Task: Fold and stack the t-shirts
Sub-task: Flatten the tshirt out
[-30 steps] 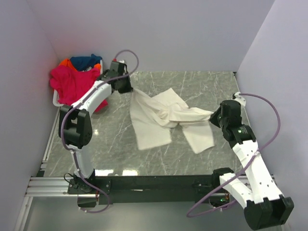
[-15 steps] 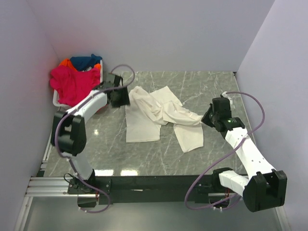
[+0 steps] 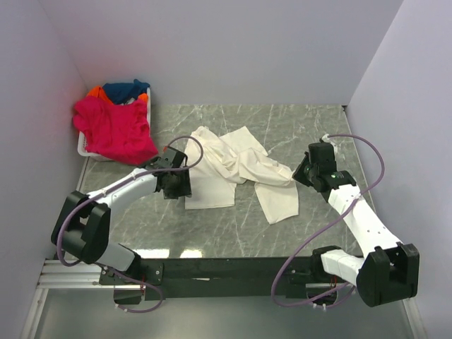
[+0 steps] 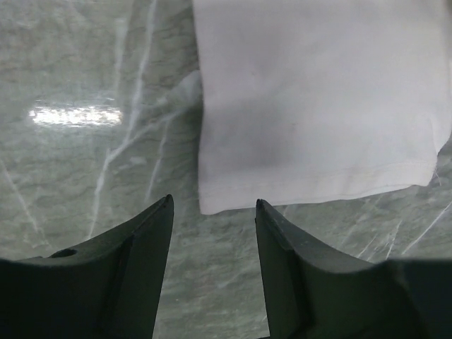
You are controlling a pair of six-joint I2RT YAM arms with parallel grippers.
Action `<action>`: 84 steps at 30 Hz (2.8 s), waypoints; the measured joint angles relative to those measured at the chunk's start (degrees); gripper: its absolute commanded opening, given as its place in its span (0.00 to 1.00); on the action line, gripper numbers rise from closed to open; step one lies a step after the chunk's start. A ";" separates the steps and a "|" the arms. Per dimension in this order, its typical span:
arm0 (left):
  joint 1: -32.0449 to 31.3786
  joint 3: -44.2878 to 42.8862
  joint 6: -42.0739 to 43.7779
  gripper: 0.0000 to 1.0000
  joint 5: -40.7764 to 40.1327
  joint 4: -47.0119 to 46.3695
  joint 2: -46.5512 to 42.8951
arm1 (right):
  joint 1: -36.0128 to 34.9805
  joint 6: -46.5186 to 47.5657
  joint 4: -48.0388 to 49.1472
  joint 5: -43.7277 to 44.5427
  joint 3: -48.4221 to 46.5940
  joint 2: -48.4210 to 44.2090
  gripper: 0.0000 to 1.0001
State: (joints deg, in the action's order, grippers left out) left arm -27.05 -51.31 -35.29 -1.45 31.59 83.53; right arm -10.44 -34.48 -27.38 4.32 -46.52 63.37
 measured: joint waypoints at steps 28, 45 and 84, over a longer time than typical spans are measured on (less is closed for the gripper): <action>-4.70 2.58 -6.49 0.10 -4.74 -4.61 6.32 | -0.31 -1.64 0.79 -0.42 3.06 -2.27 0.00; 7.80 -9.46 -5.62 0.00 -0.26 -1.22 1.20 | -0.28 1.55 -4.59 3.80 -4.42 -2.78 0.00; 29.00 -69.66 -10.27 0.01 18.64 -20.98 -16.92 | 1.70 16.98 -8.92 12.72 -62.69 -14.03 0.00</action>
State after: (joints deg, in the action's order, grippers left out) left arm 1.96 -120.97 -45.56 17.19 10.61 66.61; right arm -8.73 -17.50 -36.29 17.04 -109.21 49.34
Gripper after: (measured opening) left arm 0.013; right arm 0.019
